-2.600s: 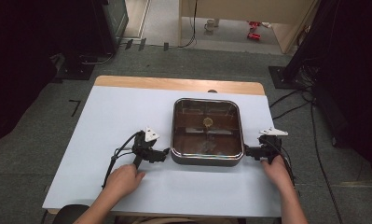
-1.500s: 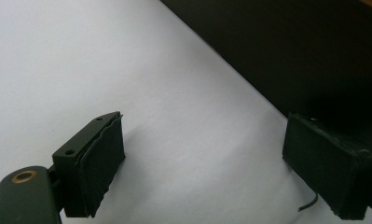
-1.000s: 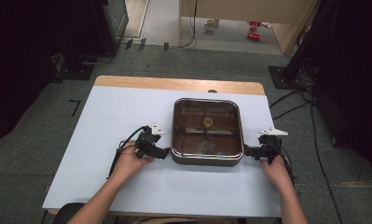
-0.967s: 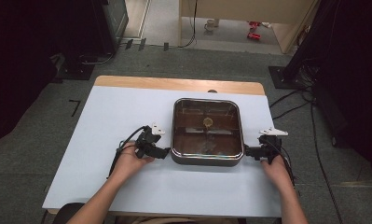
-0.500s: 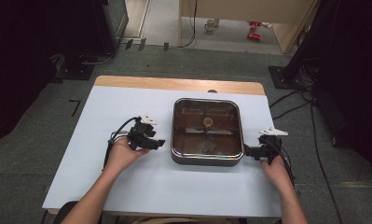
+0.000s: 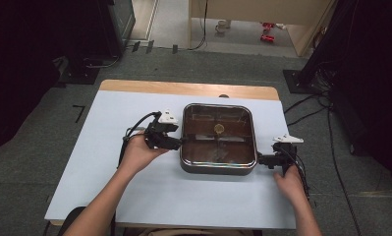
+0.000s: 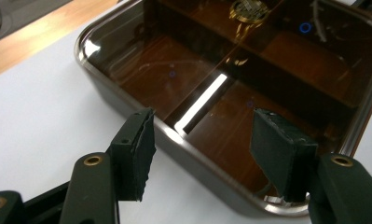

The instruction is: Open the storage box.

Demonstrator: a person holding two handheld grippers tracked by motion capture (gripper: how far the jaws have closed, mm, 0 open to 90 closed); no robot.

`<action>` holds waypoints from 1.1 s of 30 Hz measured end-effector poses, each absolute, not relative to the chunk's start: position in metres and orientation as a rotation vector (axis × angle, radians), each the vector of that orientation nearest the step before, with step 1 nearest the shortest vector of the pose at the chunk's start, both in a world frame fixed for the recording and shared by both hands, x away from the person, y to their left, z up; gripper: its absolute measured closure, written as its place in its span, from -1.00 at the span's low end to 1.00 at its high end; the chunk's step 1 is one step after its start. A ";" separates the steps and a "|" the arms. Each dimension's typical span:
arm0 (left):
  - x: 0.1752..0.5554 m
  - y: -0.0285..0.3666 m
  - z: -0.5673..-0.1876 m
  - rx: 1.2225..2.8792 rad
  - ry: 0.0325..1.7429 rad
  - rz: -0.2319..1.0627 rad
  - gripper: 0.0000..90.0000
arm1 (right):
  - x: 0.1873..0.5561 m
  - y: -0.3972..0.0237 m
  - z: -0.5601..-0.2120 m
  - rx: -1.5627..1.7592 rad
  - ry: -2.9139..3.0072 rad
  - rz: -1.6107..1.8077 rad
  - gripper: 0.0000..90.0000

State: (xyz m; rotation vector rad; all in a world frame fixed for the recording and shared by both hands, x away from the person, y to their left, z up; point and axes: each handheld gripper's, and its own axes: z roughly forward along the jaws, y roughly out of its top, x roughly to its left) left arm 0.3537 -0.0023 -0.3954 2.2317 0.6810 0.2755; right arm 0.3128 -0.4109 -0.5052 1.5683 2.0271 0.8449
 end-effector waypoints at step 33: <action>0.400 -0.103 -0.430 2.224 0.540 0.139 -0.02 | 0.312 -0.410 -0.505 1.558 2.020 0.839 -1.00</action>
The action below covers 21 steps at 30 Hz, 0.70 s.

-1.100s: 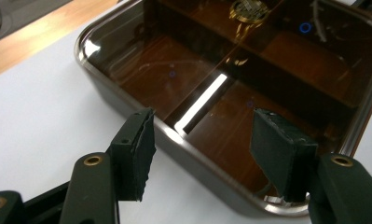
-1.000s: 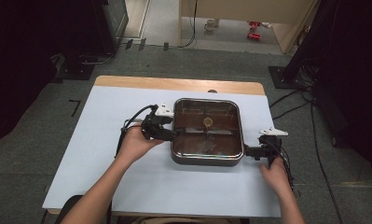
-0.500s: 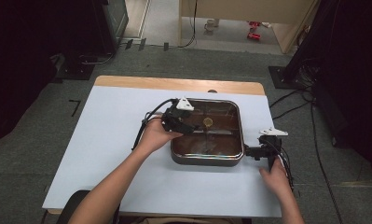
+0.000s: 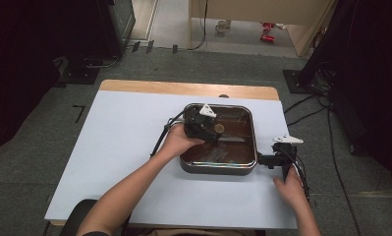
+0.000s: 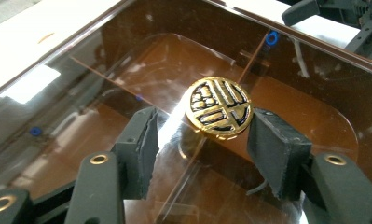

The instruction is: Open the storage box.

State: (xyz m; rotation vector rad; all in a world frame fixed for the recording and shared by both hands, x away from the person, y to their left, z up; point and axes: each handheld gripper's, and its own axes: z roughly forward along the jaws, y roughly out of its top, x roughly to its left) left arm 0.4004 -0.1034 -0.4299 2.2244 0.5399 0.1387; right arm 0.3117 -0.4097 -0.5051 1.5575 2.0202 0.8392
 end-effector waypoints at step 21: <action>0.398 -0.096 -0.401 2.126 0.563 0.064 0.32 | 0.311 -0.410 -0.505 1.554 2.020 0.837 -1.00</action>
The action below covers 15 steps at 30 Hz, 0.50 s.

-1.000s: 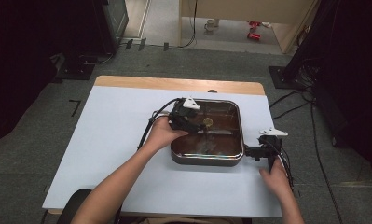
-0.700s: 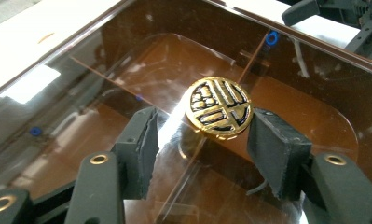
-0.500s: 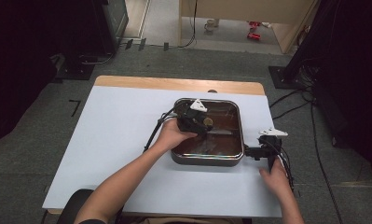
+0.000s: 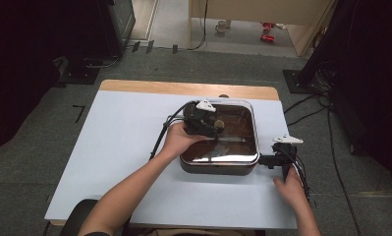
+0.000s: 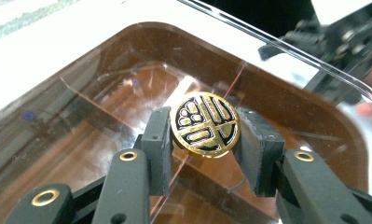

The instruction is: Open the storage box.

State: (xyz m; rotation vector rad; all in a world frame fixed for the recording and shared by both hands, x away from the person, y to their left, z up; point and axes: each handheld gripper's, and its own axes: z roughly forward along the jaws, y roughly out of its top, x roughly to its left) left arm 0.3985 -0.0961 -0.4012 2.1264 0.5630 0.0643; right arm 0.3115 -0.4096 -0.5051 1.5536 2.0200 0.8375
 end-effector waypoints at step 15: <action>0.398 -0.048 -0.377 2.085 0.632 0.149 0.32 | 0.313 -0.411 -0.505 1.569 2.026 0.844 -1.00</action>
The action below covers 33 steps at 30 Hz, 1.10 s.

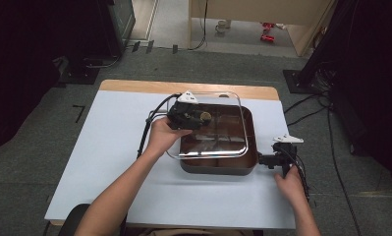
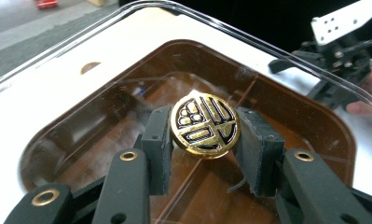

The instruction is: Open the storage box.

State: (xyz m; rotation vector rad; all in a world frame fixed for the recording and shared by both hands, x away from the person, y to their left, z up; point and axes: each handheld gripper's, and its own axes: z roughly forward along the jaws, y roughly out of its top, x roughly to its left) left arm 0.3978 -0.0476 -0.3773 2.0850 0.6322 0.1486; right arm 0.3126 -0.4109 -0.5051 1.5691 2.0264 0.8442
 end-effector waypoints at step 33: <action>0.410 0.126 -0.385 1.918 1.104 0.295 0.32 | 0.313 -0.411 -0.505 1.572 2.027 0.847 -1.00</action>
